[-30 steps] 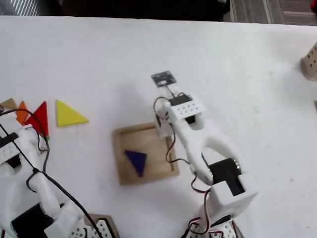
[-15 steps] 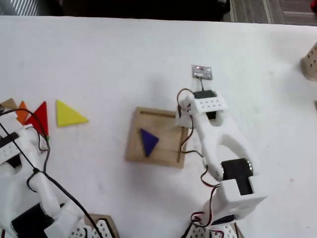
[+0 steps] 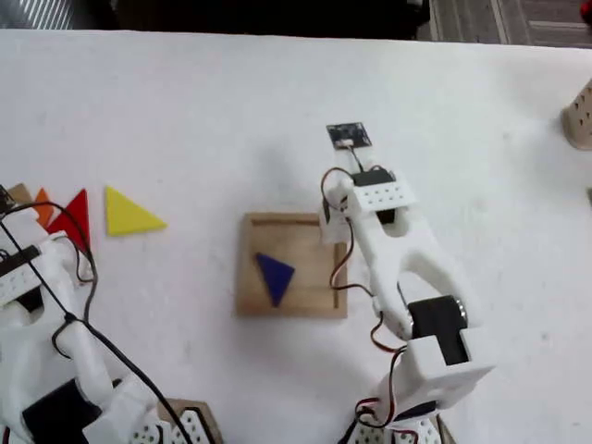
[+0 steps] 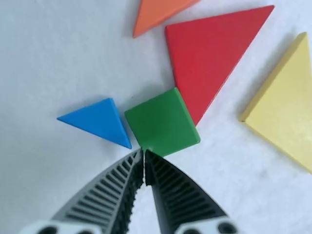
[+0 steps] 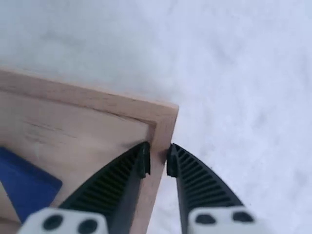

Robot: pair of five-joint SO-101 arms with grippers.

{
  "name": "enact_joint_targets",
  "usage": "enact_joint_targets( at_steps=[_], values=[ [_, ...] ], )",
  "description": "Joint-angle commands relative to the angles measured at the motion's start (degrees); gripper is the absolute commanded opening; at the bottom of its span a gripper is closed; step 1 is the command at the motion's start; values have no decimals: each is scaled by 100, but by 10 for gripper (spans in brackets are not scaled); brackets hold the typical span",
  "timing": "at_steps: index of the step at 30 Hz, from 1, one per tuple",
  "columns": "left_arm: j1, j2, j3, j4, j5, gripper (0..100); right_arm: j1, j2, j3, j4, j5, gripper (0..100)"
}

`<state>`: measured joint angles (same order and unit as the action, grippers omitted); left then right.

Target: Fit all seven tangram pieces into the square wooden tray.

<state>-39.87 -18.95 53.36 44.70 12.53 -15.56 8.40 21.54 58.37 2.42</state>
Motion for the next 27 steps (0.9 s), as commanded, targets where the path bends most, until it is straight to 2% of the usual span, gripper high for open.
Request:
enact_joint_targets(
  at_steps=[1, 3, 7, 10, 13, 17, 20, 23, 27],
  values=[
    [84, -242, -35, -79, -9, 24, -40, -277, -123, 31, 158, 197],
    [84, -242, -35, -79, -9, 24, -31, -277, -123, 31, 158, 217],
    [84, -242, -35, -70, -9, 24, -31, -321, -114, 57, 158, 171],
    [84, -242, -35, -70, -9, 24, 66, -400, -149, 189, 123, 101],
    [84, -242, -35, -70, -9, 24, 101, -690, -255, 541, -343, 8],
    [84, -242, -35, -79, -9, 24, 31, -1560, 123, 681, -440, 19],
    [84, -242, -35, -88, -9, 24, -426, -2387, 1046, 22, -448, 19],
    [84, -242, -35, -88, -9, 24, -1279, -3002, 1960, -716, -457, 19],
    [84, -242, -35, -88, -9, 24, -2387, -3363, 2602, -1182, -457, 19]
  ],
)
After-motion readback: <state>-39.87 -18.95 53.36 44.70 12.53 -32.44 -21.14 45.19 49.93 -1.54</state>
